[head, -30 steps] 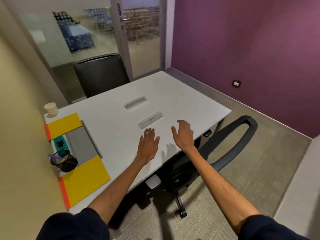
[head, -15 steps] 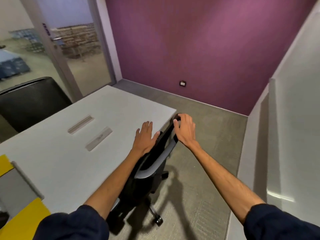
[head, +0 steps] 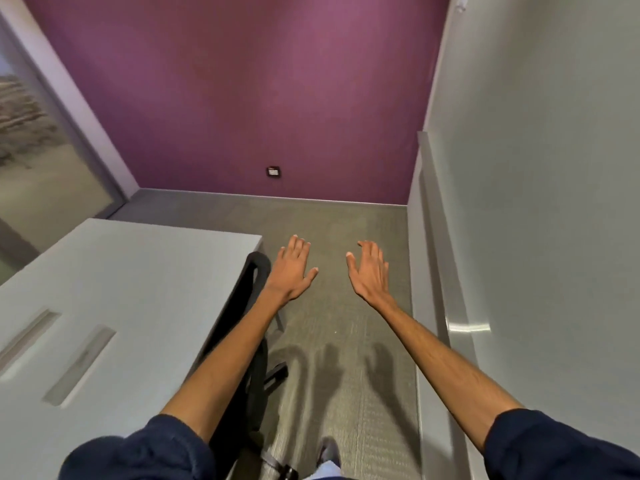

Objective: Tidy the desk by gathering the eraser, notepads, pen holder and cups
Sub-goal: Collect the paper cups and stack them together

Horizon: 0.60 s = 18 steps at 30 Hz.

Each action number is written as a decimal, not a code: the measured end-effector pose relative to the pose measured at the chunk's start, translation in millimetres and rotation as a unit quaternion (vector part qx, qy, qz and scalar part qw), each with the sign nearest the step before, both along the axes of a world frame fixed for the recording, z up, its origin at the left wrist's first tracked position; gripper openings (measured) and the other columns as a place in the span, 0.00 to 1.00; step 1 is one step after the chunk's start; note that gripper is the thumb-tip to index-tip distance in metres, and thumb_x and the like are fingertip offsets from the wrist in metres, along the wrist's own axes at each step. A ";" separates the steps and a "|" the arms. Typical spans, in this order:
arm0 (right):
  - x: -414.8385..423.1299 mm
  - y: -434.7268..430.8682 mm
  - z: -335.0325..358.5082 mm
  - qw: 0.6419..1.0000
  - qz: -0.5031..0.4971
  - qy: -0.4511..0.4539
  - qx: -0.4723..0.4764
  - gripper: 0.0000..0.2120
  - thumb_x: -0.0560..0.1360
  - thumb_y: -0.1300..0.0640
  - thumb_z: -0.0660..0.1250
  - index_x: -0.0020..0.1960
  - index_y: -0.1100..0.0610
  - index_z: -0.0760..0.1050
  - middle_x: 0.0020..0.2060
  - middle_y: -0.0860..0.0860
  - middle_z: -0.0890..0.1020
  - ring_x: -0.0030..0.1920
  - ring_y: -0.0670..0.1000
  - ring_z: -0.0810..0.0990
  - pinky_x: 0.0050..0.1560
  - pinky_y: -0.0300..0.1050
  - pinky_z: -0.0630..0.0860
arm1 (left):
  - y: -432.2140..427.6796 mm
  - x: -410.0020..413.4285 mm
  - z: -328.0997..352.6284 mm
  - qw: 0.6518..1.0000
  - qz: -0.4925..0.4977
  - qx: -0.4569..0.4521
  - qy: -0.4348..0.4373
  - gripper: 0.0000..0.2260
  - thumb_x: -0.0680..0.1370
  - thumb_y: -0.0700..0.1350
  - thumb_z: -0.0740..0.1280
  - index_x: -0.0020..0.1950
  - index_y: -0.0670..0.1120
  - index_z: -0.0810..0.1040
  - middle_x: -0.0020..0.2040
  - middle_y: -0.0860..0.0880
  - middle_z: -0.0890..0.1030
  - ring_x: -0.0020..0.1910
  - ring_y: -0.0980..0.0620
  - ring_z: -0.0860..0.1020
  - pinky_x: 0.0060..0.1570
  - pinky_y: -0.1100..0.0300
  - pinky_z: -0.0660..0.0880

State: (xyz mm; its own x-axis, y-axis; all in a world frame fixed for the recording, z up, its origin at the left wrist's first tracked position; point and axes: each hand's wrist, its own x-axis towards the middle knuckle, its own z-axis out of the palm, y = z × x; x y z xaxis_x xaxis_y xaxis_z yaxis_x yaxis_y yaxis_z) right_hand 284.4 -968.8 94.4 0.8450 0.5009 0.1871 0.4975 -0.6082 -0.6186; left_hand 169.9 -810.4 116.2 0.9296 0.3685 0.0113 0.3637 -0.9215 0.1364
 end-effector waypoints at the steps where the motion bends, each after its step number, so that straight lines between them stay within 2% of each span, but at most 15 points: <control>1: 11.6 -3.9 -2.1 1.000 -0.011 0.003 -0.002 0.21 0.82 0.47 0.57 0.71 0.57 0.67 0.67 0.53 0.71 0.67 0.54 0.71 0.66 0.55 0.69 | -1.9 15.5 -4.2 1.000 -0.009 0.001 0.006 0.31 0.84 0.55 0.55 0.81 0.40 0.51 0.81 0.42 0.51 0.82 0.45 0.45 0.80 0.46 0.48; 10: 132.7 1.8 -30.8 0.996 -0.078 0.028 -0.030 0.22 0.83 0.47 0.56 0.73 0.58 0.66 0.69 0.55 0.70 0.70 0.54 0.69 0.70 0.56 0.68 | 8.8 144.5 -52.7 0.998 -0.028 -0.052 0.029 0.28 0.85 0.56 0.51 0.81 0.42 0.52 0.82 0.43 0.52 0.82 0.46 0.46 0.81 0.48 0.46; 18: 233.7 51.7 -39.6 0.994 -0.086 0.047 -0.039 0.27 0.84 0.46 0.53 0.78 0.58 0.60 0.76 0.55 0.66 0.76 0.54 0.62 0.74 0.56 0.62 | 56.1 245.6 -73.5 0.996 -0.025 -0.088 0.023 0.30 0.85 0.57 0.48 0.82 0.44 0.45 0.82 0.45 0.48 0.82 0.47 0.44 0.80 0.46 0.44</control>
State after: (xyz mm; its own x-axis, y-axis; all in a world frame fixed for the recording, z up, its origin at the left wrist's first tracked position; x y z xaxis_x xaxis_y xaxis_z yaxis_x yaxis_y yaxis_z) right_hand 518.1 -917.2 54.8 0.9315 0.3569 0.0700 0.3240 -0.7271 -0.6052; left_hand 415.5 -754.4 42.8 0.9447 0.3144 -0.0928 0.3278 -0.9017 0.2821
